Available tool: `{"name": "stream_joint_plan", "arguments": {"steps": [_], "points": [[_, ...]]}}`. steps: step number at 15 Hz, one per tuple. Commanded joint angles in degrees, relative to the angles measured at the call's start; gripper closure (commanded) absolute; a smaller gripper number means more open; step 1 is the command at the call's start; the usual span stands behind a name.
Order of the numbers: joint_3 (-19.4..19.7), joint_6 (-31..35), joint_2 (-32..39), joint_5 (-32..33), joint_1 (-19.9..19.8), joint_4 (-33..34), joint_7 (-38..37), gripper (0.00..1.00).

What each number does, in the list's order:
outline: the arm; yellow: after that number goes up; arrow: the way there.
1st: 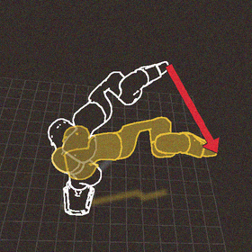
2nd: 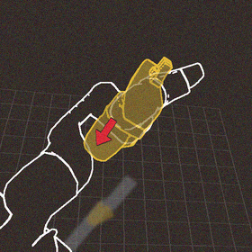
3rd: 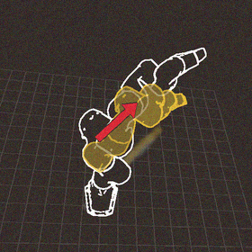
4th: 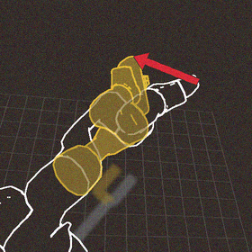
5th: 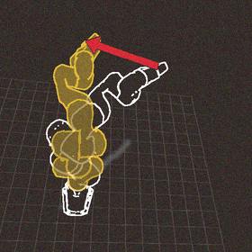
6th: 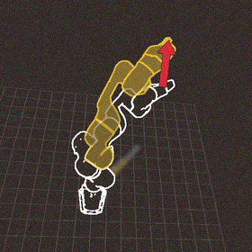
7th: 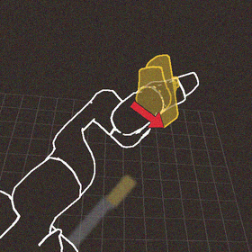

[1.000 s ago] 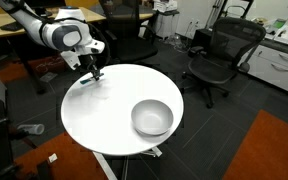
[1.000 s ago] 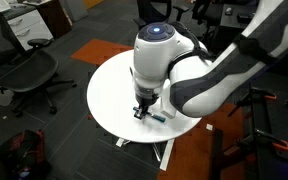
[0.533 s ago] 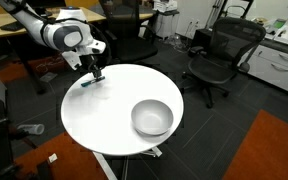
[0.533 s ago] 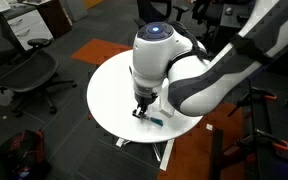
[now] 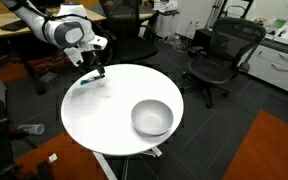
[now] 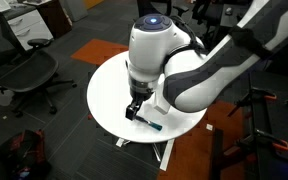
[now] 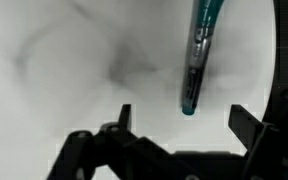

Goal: Pick the marker and put it on the table

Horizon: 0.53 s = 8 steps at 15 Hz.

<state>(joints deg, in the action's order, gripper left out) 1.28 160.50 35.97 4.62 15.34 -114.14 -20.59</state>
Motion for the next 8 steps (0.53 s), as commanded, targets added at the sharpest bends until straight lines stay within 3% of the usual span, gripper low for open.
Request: {"name": "stream_joint_plan", "arguments": {"steps": [1,5,6,8], "points": [[-0.67,0.08,-2.41,-2.44,-0.65,-0.95,1.22,0.00],[-3.18,0.71,-3.56,-4.48,-2.81,-1.38,3.90,0.00],[-0.53,-0.06,-1.62,-2.92,-0.36,0.09,1.23,0.00],[-1.49,-0.06,-2.01,-3.68,-1.13,0.09,2.13,0.00]]}}
